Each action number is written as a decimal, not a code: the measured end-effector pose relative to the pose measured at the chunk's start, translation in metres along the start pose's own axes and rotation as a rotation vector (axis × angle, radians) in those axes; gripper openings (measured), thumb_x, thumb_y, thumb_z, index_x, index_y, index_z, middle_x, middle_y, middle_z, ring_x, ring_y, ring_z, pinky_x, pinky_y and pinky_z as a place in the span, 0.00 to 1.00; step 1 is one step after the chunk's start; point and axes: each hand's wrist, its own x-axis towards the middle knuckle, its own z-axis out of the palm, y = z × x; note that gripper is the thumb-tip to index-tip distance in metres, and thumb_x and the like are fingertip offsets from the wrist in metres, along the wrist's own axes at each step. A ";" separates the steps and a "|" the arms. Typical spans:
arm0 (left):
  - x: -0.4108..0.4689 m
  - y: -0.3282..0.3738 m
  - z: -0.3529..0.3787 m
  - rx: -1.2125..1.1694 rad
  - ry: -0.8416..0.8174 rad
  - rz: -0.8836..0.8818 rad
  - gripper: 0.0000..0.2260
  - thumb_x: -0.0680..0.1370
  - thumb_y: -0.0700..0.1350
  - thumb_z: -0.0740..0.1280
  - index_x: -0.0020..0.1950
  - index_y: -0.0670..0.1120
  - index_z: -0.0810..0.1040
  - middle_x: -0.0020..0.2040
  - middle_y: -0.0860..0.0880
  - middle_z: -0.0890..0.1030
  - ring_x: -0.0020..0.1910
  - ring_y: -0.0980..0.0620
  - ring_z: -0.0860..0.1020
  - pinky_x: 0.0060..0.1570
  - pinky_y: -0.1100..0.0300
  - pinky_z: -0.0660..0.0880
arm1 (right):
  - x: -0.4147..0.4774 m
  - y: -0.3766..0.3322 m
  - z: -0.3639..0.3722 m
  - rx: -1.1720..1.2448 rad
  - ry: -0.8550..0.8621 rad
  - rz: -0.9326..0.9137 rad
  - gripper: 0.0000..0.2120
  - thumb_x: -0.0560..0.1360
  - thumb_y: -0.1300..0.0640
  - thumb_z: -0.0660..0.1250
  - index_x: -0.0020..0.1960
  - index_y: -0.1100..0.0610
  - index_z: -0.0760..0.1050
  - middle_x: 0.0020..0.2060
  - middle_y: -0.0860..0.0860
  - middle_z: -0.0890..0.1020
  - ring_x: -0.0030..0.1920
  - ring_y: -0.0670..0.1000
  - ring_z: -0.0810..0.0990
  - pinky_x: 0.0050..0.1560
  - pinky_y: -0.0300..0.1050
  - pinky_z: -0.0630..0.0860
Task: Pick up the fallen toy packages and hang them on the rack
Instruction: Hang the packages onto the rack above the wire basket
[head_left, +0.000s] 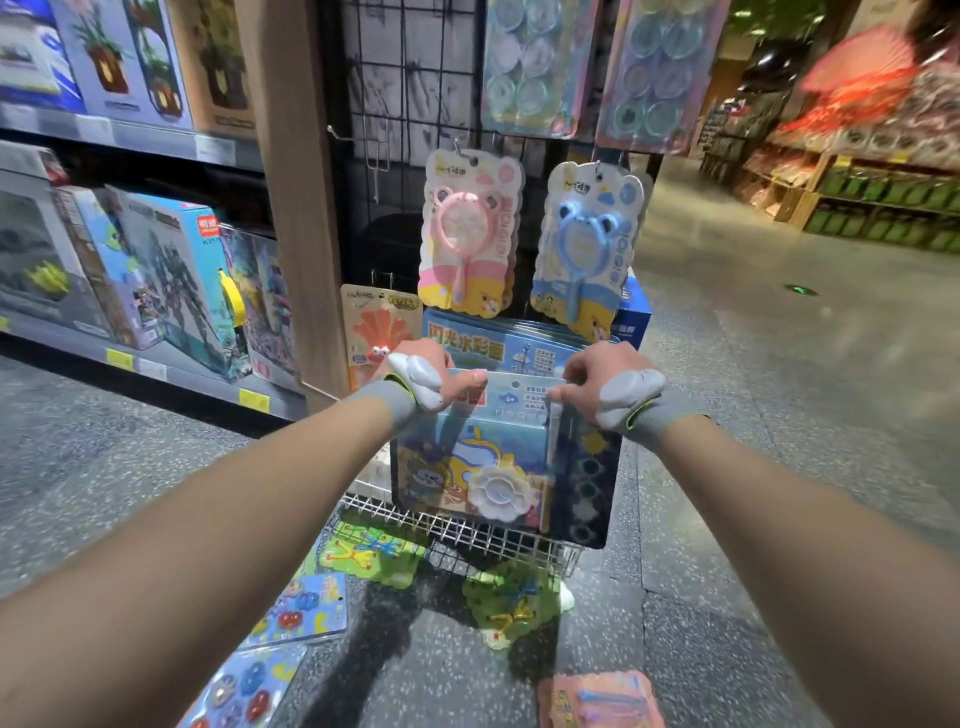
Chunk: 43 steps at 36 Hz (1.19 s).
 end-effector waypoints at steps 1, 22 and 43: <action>0.002 0.000 -0.001 -0.013 0.017 -0.002 0.28 0.78 0.67 0.57 0.29 0.46 0.64 0.28 0.49 0.66 0.27 0.51 0.65 0.27 0.59 0.59 | 0.001 0.000 -0.003 0.000 0.012 -0.003 0.17 0.73 0.38 0.67 0.36 0.51 0.74 0.37 0.47 0.80 0.41 0.54 0.79 0.41 0.45 0.76; 0.050 0.026 -0.012 0.159 0.049 -0.062 0.29 0.78 0.69 0.53 0.44 0.42 0.71 0.39 0.48 0.70 0.41 0.48 0.69 0.33 0.58 0.63 | 0.017 0.001 -0.022 -0.018 0.168 0.202 0.10 0.74 0.44 0.67 0.46 0.50 0.77 0.43 0.50 0.80 0.43 0.54 0.78 0.38 0.43 0.72; 0.044 0.025 -0.007 0.076 0.105 -0.090 0.28 0.80 0.65 0.55 0.47 0.40 0.73 0.46 0.43 0.76 0.44 0.45 0.72 0.43 0.56 0.62 | 0.021 -0.006 -0.011 -0.095 0.199 0.237 0.11 0.73 0.45 0.70 0.45 0.53 0.79 0.39 0.51 0.78 0.41 0.55 0.77 0.39 0.44 0.68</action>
